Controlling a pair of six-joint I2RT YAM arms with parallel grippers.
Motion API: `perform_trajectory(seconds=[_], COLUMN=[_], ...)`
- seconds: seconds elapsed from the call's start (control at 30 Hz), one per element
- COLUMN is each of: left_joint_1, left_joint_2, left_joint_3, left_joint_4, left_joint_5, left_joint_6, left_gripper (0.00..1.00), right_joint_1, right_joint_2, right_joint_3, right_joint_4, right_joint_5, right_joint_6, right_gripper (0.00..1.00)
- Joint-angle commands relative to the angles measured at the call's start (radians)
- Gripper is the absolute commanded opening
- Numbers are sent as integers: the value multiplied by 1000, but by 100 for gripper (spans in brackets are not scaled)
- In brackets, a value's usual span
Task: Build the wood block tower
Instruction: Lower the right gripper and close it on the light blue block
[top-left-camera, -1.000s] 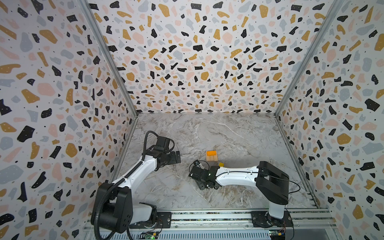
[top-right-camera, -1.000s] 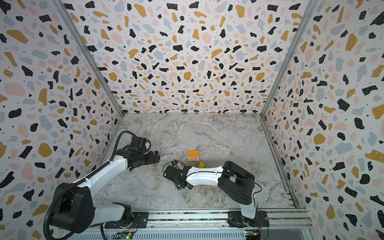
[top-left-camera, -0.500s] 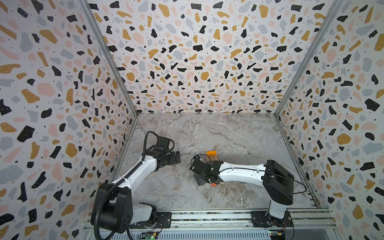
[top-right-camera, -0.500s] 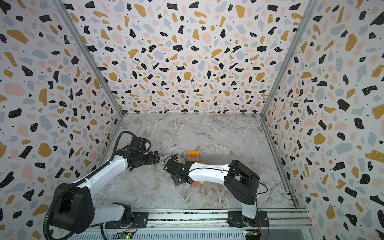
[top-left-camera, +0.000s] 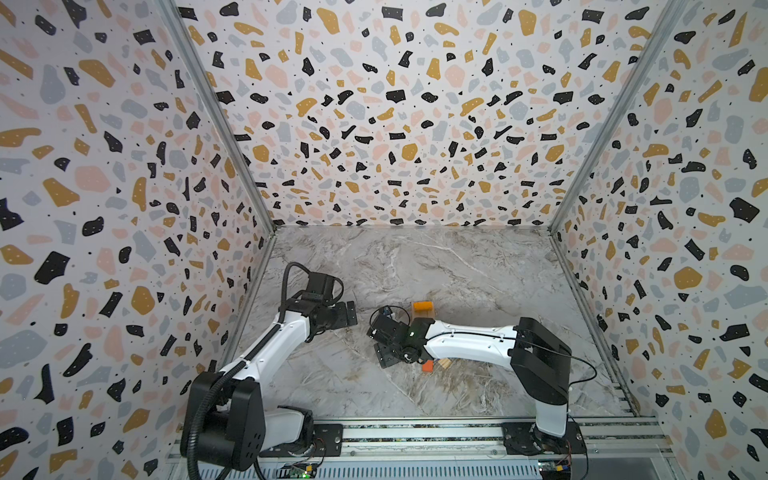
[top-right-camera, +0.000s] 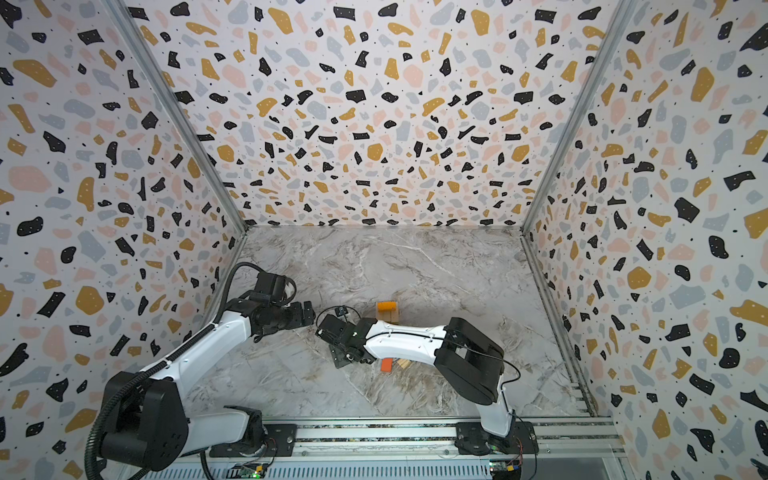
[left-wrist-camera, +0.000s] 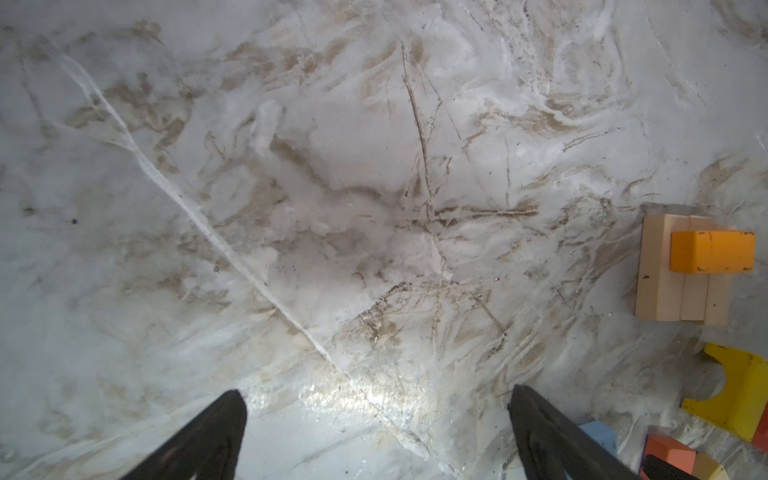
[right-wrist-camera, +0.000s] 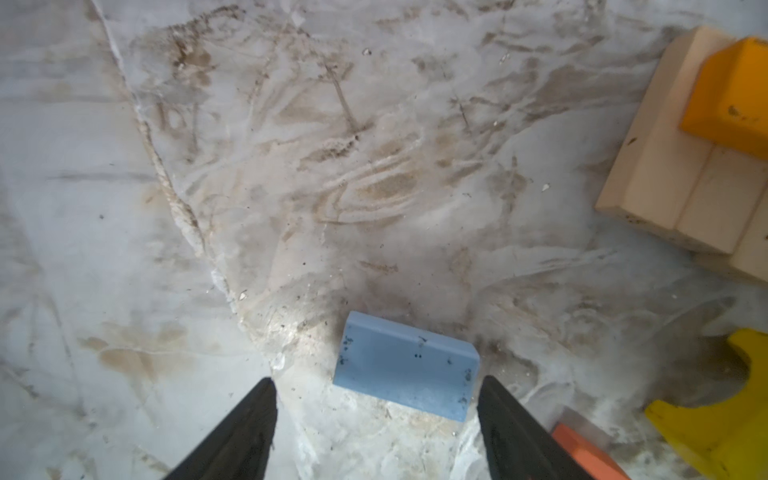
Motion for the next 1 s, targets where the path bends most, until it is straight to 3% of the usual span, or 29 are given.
perform_trajectory(seconds=[0.0,0.97], left_joint_1=[6,6], left_joint_2=[-21,-12], left_joint_3=[20,13], left_joint_4=[-14,1], left_joint_5=[15,37], left_joint_6=[5,1], left_gripper=[100,100], right_joint_1=[-3,-27], right_joint_2=[2,36], right_joint_3=[33,-15], right_joint_4=[-42,-4], right_joint_5=[37,6], right_joint_6=[37,56], right_gripper=[77,73])
